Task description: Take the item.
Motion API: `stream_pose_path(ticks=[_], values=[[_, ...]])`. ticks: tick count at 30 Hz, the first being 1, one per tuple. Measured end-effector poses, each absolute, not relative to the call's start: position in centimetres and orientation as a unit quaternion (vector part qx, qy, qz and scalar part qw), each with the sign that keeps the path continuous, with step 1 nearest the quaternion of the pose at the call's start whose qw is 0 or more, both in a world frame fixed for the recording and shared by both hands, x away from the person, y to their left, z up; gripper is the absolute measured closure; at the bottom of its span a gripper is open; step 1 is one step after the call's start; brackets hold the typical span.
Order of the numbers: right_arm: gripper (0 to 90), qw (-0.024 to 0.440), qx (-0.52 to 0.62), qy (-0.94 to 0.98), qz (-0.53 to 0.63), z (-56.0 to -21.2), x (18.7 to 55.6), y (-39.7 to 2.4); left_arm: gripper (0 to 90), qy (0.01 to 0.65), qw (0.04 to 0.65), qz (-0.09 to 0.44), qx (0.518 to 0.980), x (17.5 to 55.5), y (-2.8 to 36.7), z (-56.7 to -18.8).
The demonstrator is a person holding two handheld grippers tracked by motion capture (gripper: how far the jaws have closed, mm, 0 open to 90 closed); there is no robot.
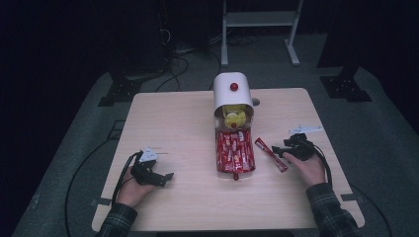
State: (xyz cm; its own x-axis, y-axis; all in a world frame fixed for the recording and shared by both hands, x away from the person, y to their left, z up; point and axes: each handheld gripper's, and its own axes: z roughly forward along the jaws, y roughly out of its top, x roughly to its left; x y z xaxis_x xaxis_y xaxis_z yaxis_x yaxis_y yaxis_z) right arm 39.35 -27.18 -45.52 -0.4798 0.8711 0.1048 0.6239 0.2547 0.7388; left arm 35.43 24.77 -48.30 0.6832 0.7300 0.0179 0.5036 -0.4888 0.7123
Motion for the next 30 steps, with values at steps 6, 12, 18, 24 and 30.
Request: stream_pose_path(ticks=[6, 12, 18, 24, 30], values=[[28.4, 0.175, 0.494, 0.767, 0.370, -45.1, 39.1, -27.6, 0.0, 0.364, 0.351, 0.161, 0.847, 35.4, 24.8, -48.3], [27.2, 0.177, 0.498, 0.766, 0.367, -45.1, 39.2, -28.6, 0.0, 0.364, 0.351, 0.161, 0.848, 35.4, 24.8, -48.3], [25.1, 0.186, 0.505, 0.765, 0.355, -45.4, 39.4, -29.4, 0.0, 0.364, 0.351, 0.161, 0.848, 35.4, 24.8, -48.3], [18.3, 0.183, 0.527, 0.756, 0.342, -45.8, 39.8, -30.7, 0.0, 0.364, 0.351, 0.161, 0.847, 35.4, 24.8, -48.3], [16.1, 0.185, 0.540, 0.753, 0.328, -46.4, 40.1, -31.8, 0.0, 0.364, 0.351, 0.161, 0.847, 35.4, 24.8, -48.3]])
